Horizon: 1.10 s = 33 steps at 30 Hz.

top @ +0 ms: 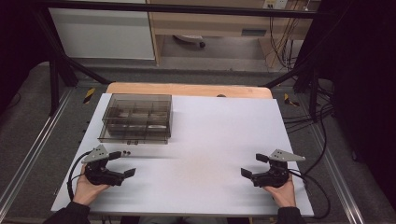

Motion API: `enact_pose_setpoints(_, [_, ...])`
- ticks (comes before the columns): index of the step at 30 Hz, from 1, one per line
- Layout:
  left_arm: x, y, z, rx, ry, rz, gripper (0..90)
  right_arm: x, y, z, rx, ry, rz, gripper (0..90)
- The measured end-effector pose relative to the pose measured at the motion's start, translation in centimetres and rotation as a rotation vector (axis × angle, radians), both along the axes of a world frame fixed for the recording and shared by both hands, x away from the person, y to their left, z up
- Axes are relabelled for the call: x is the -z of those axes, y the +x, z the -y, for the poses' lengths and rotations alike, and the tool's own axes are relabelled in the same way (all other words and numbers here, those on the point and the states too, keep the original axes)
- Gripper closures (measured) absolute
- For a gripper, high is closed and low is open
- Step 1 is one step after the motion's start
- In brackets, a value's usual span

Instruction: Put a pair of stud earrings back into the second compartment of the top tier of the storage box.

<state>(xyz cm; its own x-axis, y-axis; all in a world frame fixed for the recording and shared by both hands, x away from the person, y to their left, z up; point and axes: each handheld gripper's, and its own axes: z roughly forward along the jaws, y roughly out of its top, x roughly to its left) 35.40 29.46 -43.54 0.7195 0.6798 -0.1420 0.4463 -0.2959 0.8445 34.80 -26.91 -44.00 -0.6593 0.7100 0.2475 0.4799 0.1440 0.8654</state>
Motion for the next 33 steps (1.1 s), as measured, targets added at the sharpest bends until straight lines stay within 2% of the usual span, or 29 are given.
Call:
enact_pose_setpoints(10, [0.0, 0.0, -0.2, -0.007, 0.018, -0.007, 2.7, 0.1, 0.0, -0.1, -0.003, -0.008, -0.002, 0.7])
enact_pose_setpoints(24, [-0.1, 0.6, -1.3, -0.053, 0.040, -0.028, 3.5, 0.1, 0.0, -0.2, -0.006, -0.022, -0.003, 0.7])
enact_pose_setpoints(30, [-0.2, 1.1, -1.8, -0.098, 0.054, -0.039, 5.7, 0.2, 0.0, -0.2, -0.011, -0.031, -0.003, 0.7])
enact_pose_setpoints(33, [-0.2, 1.5, -2.2, -0.134, 0.082, -0.047, 8.5, 0.2, 0.0, -0.2, -0.011, -0.035, -0.003, 0.7])
